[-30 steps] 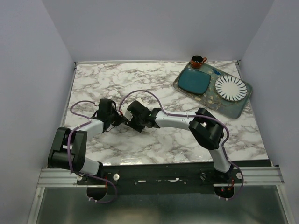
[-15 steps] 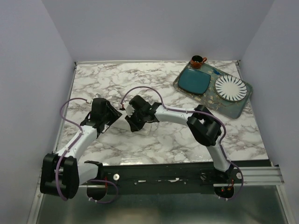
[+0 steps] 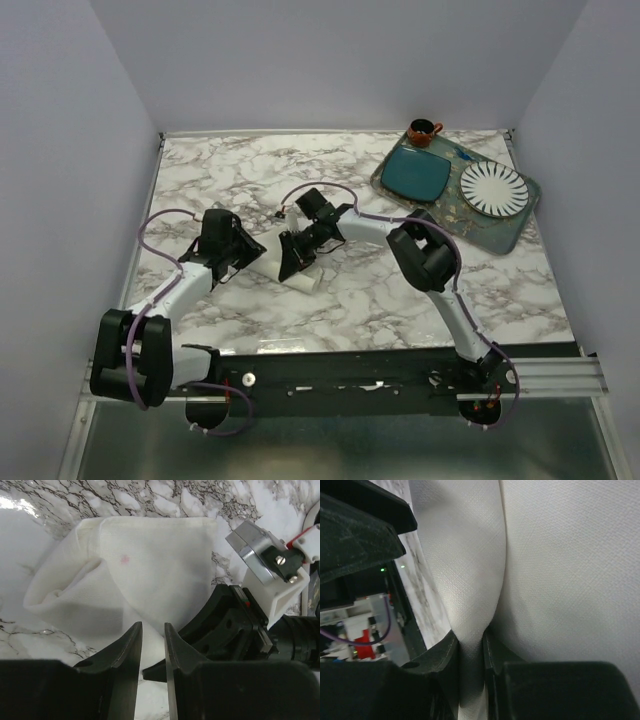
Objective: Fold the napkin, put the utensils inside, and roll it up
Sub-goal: Roll the napkin with the utensil
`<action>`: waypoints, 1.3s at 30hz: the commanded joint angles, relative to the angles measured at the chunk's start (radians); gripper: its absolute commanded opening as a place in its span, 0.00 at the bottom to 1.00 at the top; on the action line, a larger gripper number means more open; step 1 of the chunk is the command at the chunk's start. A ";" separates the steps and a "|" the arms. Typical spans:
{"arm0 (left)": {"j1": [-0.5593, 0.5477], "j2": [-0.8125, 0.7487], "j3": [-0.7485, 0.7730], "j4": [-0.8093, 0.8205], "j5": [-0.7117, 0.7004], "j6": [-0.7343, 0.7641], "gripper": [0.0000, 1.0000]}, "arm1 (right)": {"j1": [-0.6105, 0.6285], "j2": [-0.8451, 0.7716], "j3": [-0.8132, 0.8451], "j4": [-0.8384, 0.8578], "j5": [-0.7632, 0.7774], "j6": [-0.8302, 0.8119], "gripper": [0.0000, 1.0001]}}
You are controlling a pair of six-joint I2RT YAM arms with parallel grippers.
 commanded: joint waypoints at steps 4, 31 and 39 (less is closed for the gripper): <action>0.002 0.066 0.004 0.079 0.033 0.006 0.33 | -0.029 0.097 -0.040 0.069 -0.192 0.211 0.28; 0.005 0.237 0.027 0.094 -0.052 -0.023 0.28 | 0.181 -0.338 -0.152 -0.076 0.791 -0.376 0.83; 0.007 0.265 0.065 0.036 -0.033 -0.026 0.27 | 0.282 -0.261 -0.178 0.041 0.990 -0.462 0.83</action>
